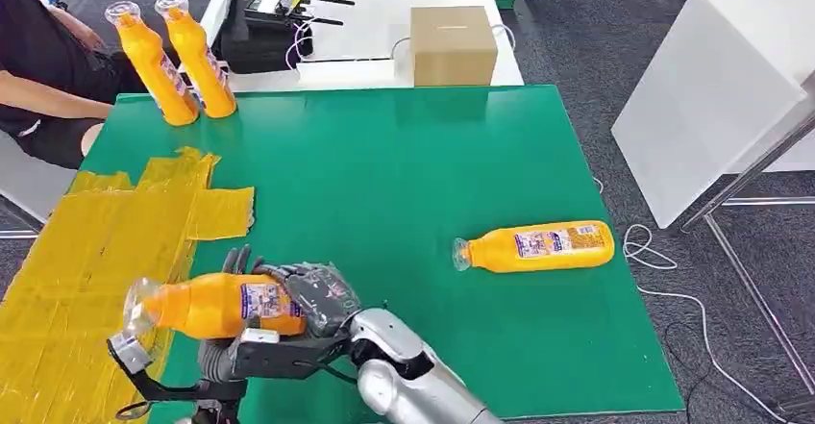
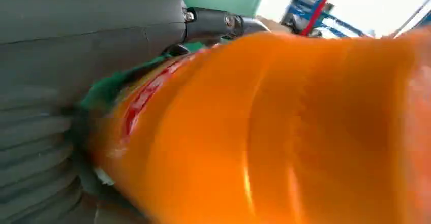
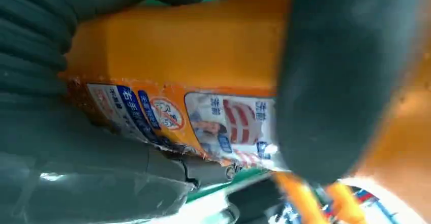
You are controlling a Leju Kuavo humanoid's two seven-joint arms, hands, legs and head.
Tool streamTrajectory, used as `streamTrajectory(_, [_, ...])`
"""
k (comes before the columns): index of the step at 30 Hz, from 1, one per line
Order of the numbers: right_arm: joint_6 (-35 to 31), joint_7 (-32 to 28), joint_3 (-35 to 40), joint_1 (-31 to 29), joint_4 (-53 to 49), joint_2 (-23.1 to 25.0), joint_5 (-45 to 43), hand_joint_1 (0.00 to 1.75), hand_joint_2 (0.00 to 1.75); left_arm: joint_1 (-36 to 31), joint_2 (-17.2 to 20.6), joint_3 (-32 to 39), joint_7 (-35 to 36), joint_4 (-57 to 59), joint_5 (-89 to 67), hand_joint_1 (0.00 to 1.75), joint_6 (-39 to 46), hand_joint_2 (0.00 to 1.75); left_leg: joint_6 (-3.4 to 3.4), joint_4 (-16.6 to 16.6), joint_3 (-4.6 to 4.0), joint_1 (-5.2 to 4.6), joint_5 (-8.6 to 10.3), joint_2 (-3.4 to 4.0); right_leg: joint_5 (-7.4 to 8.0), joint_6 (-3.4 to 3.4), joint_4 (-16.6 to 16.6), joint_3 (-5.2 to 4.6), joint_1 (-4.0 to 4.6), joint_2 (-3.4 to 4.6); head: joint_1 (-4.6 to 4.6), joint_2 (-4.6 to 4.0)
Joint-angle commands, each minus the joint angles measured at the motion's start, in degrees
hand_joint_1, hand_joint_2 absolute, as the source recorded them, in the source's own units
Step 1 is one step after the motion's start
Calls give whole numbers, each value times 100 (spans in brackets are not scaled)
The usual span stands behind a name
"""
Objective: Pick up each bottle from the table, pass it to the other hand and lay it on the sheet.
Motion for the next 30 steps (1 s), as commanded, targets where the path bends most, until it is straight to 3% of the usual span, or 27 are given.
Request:
streamTrajectory(1, [194, -258, 1031, 109, 208, -77, 58, 175, 175, -66, 145, 141, -90, 252, -47, 0, 74, 175, -1, -11, 13, 1, 0, -5, -1, 2, -10, 14, 2, -5, 2, 0])
streamTrajectory(6, [583, -759, 1437, -202, 273, -333, -118, 175, 175, -117, 145, 307, -227, 203, -207, 0, 163, 175, -5, -20, 18, 8, 2, -2, 4, 6, -22, 26, 7, -4, 2, 0])
streamTrajectory(7, [579, -757, 1444, -194, 239, -352, -130, 175, 175, -124, 107, 348, -298, 180, -247, 155, 152, 175, -3, -11, 8, 4, 3, -11, 0, 3, -13, 12, 5, -12, -2, 0])
streamTrajectory(8, [560, -740, 1420, -177, 217, -362, -154, 175, 175, -129, 93, 350, -319, 161, -271, 175, 116, 175, -5, -17, 15, 8, 5, -20, 1, 4, -22, 21, 9, -22, -2, 0])
streamTrajectory(30, [513, -600, 1222, -132, 221, -407, -190, 175, 175, -100, -31, 432, -363, 83, -332, 175, 69, 175, -2, -10, 10, 1, 3, -19, -1, 4, -14, 13, 5, -21, 0, 0])
